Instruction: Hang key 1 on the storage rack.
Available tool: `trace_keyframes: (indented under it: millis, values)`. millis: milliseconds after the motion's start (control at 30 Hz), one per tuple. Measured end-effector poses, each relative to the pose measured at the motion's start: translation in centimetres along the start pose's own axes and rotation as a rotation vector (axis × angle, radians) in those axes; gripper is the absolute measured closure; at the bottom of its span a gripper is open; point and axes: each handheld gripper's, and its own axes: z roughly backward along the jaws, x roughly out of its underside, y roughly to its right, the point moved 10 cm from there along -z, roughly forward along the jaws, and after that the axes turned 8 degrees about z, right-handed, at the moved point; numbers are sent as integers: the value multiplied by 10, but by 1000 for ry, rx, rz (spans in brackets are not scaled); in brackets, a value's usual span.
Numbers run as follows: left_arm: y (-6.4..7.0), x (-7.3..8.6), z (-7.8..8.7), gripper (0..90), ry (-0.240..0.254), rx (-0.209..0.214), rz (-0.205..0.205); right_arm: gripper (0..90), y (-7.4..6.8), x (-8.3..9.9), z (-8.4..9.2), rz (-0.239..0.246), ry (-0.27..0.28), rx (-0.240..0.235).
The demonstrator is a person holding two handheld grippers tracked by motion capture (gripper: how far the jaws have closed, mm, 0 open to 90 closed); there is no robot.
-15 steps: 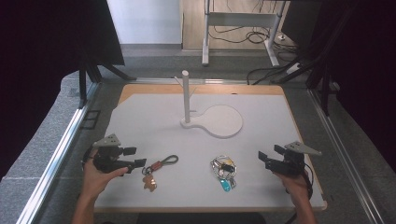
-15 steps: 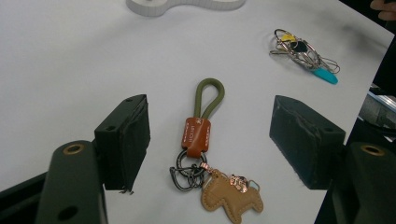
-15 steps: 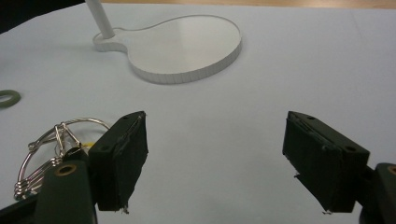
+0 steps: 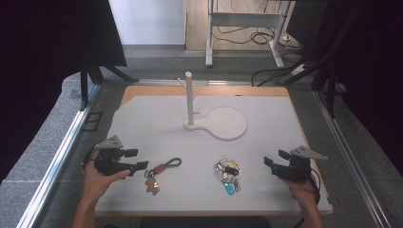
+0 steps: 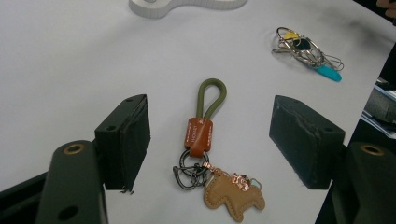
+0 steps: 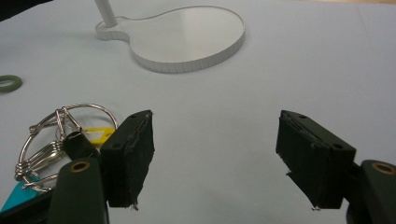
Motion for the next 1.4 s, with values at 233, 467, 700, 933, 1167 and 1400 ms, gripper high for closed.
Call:
trace_keyframes:
  millis: [233, 467, 700, 933, 1167, 1400]
  values:
    - [-2, 3, 4, 303, -4, -17, 5, 296, 3, 1, -2, 8, 0, 3]
    - [-1, 6, 0, 337, -56, -67, -12, 298, -1, 3, -7, 32, -14, 1]
    - [3, 14, -19, 349, -154, -92, -62, 301, 1, 4, -6, 22, -16, 13]
    - [4, 14, -25, 376, -191, -98, -73, 305, -2, 4, -6, 31, -17, 3]
    - [7, 12, -32, 382, -259, -91, -71, 309, 0, 3, -3, 15, -7, 8]
    - [10, 14, -46, 392, -321, -39, -52, 310, 0, 3, -3, 15, -11, 7]
